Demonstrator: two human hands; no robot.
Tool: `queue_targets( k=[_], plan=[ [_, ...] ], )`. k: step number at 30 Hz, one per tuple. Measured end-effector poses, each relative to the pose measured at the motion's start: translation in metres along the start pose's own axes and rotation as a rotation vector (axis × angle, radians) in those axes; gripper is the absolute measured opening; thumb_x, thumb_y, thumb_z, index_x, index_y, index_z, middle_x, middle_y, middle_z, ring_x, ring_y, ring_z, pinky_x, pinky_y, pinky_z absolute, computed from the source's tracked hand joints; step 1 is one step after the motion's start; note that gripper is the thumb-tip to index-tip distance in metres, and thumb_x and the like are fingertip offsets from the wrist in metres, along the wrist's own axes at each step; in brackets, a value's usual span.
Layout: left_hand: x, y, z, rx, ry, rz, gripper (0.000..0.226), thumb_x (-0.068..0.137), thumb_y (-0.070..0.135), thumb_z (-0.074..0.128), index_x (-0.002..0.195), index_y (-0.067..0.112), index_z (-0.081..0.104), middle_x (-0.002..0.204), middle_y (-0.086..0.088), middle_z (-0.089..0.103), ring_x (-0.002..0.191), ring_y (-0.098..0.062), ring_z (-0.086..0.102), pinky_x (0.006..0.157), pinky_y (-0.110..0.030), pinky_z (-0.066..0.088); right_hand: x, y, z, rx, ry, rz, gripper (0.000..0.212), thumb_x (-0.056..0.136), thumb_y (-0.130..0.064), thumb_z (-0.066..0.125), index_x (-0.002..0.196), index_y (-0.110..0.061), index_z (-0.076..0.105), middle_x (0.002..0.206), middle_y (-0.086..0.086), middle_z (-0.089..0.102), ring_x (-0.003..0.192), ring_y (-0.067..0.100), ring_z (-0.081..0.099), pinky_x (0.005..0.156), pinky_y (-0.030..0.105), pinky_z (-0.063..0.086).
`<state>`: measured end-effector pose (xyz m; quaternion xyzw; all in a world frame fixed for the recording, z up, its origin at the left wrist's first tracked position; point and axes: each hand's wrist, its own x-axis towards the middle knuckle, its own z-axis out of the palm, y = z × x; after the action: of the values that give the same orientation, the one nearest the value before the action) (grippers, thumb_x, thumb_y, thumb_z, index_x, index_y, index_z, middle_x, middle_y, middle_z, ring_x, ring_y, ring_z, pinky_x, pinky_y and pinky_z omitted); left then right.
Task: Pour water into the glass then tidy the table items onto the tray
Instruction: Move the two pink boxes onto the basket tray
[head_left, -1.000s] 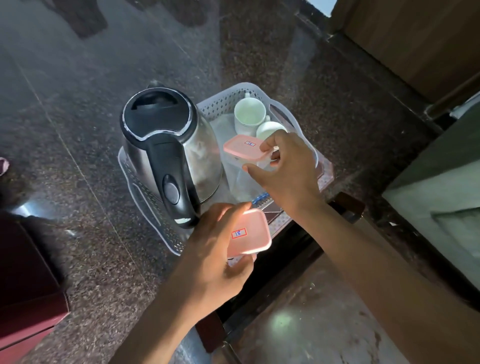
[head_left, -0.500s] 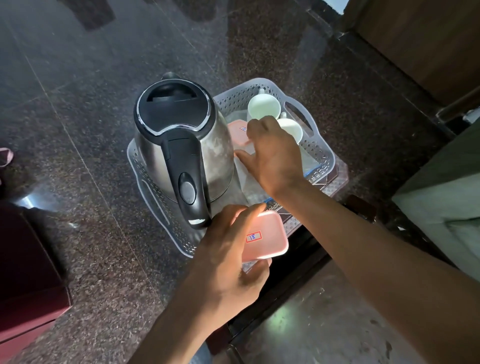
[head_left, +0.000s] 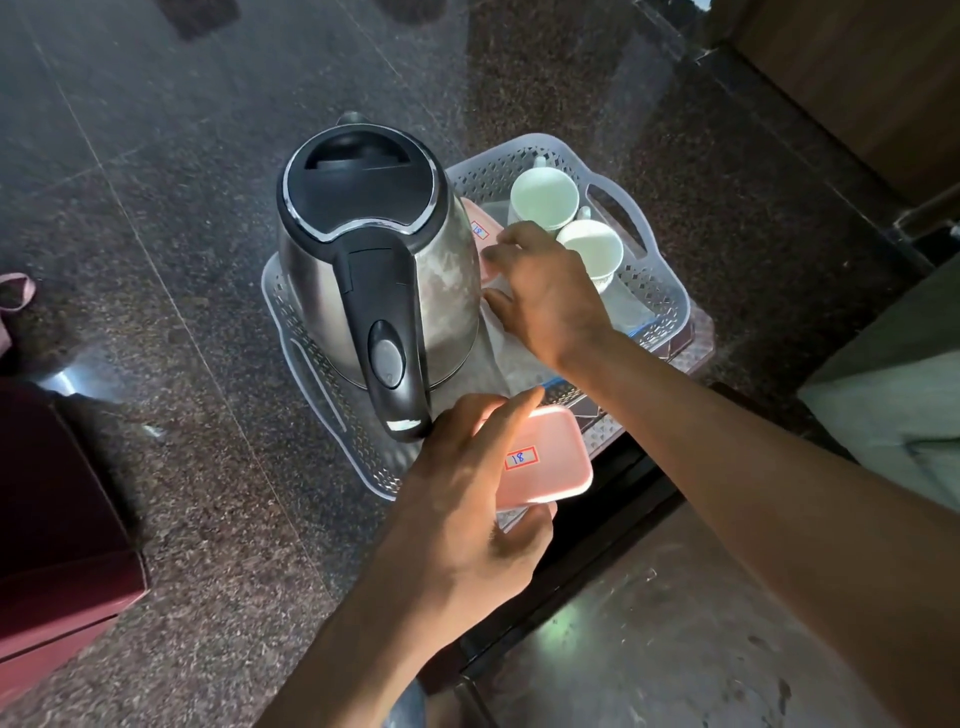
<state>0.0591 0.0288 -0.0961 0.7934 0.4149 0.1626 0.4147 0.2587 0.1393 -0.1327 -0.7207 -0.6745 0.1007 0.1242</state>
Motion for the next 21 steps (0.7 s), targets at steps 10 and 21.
queue_targets(
  k=[10, 21],
  plan=[
    [0.001, -0.002, 0.008, -0.041, 0.050, -0.024, 0.083, 0.077, 0.027, 0.074, 0.157, 0.029, 0.054, 0.141, 0.013, 0.052, 0.119, -0.006, 0.058, 0.103, -0.026, 0.054, -0.061, 0.013, -0.046, 0.485, 0.065, 0.166, 0.021, 0.089, -0.010, 0.081, 0.109, -0.014, 0.081, 0.102, 0.000, 0.081, 0.096, 0.015, 0.075, 0.090, 0.035, 0.060],
    [0.020, 0.001, 0.023, -0.109, 0.087, -0.021, 0.078, 0.077, 0.020, 0.074, 0.153, 0.025, 0.057, 0.141, 0.008, 0.056, 0.130, -0.018, 0.061, 0.109, -0.032, 0.054, -0.145, 0.028, -0.074, 0.877, -0.280, 0.053, 0.055, 0.084, 0.021, 0.066, 0.127, -0.013, 0.071, 0.126, -0.001, 0.075, 0.126, 0.011, 0.068, 0.113, 0.032, 0.052]
  ],
)
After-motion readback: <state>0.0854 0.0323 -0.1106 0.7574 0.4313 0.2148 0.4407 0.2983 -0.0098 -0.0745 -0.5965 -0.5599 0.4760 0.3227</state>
